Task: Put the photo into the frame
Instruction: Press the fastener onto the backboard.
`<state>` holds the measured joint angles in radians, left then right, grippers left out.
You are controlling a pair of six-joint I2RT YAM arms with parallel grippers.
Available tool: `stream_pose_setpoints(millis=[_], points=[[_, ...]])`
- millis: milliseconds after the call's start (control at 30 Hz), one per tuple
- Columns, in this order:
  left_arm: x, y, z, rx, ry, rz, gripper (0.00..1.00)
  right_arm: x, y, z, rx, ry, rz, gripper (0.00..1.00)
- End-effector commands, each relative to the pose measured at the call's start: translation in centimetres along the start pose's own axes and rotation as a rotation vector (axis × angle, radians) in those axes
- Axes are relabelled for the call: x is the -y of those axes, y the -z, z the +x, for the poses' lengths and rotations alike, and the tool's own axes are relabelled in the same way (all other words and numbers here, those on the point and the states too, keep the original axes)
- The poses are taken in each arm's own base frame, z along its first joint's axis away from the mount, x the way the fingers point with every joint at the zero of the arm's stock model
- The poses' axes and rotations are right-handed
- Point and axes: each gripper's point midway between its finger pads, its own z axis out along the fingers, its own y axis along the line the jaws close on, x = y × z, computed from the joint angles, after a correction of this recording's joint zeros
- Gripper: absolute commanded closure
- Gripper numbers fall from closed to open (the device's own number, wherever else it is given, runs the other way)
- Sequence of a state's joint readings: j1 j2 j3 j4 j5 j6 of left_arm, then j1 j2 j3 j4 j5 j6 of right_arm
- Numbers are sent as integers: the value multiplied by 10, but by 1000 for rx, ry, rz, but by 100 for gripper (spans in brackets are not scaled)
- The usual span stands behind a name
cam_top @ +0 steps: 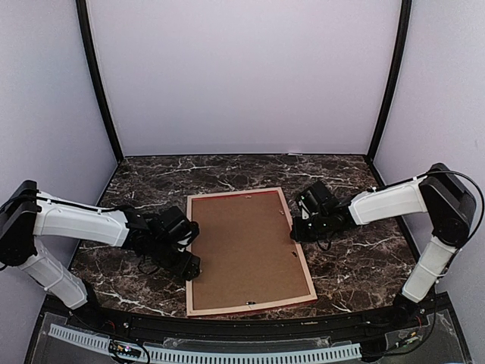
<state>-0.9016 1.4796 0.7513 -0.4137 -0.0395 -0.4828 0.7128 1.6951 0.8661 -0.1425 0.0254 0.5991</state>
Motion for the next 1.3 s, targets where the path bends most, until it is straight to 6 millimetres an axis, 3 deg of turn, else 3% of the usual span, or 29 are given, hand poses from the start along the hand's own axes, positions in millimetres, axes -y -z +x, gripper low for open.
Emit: stream_pose_setpoints(millis=[0, 267, 733, 1267], points=[[-2, -1, -4, 0, -18, -37, 21, 9, -10, 21, -84, 0, 20, 93], [-3, -9, -7, -9, -13, -56, 28, 12, -10, 26, -90, -2, 24, 93], [-4, -15, 4, -43, 90, -53, 59, 12, -10, 27, -90, 1, 20, 93], [19, -10, 22, -91, 138, 113, 69, 12, -10, 28, -91, 2, 19, 93]])
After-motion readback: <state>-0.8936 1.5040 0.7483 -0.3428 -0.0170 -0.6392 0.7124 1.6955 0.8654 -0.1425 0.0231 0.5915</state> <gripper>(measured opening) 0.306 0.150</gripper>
